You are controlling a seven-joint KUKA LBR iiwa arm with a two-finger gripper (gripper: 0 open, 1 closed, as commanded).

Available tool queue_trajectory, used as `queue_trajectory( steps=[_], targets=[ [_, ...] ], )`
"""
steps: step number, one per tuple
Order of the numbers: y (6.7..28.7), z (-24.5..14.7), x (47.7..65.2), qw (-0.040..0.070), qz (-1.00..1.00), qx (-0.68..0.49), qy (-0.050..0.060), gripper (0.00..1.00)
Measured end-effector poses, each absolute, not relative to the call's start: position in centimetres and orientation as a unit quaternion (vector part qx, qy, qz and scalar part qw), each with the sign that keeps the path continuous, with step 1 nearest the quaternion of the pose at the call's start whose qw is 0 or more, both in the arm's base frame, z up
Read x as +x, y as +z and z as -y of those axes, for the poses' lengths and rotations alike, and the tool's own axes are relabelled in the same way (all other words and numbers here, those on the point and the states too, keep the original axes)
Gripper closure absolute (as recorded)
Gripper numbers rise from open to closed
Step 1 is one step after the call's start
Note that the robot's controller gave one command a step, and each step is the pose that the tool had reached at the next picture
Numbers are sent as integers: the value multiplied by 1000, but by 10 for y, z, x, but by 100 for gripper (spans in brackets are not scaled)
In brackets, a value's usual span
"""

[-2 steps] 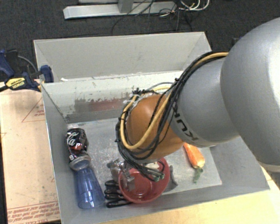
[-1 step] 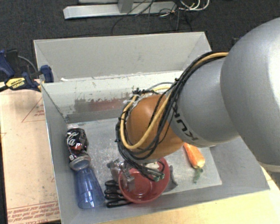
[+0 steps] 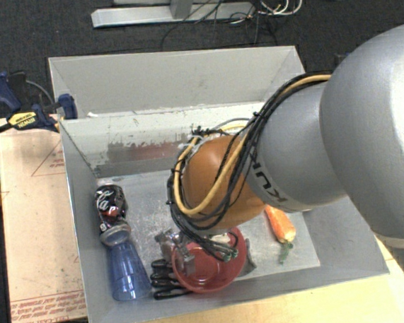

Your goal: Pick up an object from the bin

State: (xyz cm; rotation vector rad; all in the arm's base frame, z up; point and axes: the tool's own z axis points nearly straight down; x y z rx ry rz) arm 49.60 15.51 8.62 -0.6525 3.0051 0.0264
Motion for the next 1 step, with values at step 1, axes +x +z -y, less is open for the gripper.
queue_trajectory(
  steps=[1],
  targets=[
    [101,-153,494,30,-977,-212,7,100]
  ],
)
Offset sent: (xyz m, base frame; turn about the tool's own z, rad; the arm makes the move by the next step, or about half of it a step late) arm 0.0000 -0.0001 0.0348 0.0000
